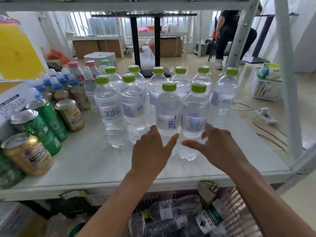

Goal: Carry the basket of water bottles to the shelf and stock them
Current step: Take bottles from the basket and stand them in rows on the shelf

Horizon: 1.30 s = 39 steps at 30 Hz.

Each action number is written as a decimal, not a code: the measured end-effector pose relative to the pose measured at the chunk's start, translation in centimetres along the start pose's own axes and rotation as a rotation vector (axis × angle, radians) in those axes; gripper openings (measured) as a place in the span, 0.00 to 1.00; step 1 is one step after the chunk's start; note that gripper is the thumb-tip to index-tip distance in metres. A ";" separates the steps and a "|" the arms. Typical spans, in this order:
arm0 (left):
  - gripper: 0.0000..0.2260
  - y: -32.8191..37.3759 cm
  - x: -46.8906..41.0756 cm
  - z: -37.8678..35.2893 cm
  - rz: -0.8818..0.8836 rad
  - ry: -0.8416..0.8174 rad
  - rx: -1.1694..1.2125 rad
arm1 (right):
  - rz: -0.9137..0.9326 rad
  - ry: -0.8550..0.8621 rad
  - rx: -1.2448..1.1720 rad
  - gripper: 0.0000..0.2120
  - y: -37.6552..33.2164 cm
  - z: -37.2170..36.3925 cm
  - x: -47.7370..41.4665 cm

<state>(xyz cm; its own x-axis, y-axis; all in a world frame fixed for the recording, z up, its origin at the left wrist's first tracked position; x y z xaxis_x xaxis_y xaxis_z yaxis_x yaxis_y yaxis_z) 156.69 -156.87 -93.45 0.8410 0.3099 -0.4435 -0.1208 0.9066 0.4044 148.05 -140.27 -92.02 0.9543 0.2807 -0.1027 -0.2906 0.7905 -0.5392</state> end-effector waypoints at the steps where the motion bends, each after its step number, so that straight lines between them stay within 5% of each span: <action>1: 0.32 0.0 0.5 -0.2 0.030 -0.077 -0.116 | -0.021 -0.024 0.009 0.37 -0.1 -0.3 -0.1; 4: 0.35 -0.3 1.2 -0.9 0.085 -0.181 -0.242 | -0.037 -0.031 -0.017 0.35 -0.1 -1.4 -0.2; 8: 0.35 -0.6 1.2 -2.1 0.146 -0.176 -0.130 | -0.006 -0.059 -0.125 0.29 0.1 -2.8 0.0; 16: 0.35 -1.6 1.0 -2.9 0.161 -0.001 0.127 | -0.050 -0.061 -0.263 0.25 0.4 -5.1 -0.7; 32: 0.08 -2.4 1.5 -2.6 0.019 -0.042 0.145 | -0.109 -0.109 -0.220 0.22 1.3 -4.3 -0.6; 35: 0.07 -0.3 4.5 -1.3 -0.229 -0.134 0.344 | -0.077 -0.360 -0.365 0.07 1.7 -2.1 1.8; 39: 0.10 2.0 10.2 -0.7 -0.741 -0.308 0.487 | 0.047 -1.204 -0.178 0.05 2.9 -1.7 6.2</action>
<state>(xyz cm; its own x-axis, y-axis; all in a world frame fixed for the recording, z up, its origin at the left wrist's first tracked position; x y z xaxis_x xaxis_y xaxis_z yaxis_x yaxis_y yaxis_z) 164.69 -151.67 -97.69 0.7260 -0.4511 -0.5191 0.6771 0.6009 0.4248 153.24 -137.11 -95.62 0.2404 0.7073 0.6648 -0.2192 0.7067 -0.6727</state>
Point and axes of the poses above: each hand's wrist, its own x-axis away from the middle knuckle, its own z-axis out of the back of the hand, y = z × x, the point moved 2 cm from there along -x, towards the middle knuckle, and after that the axes turned 11 degrees about -z, right-handed, at the moved point
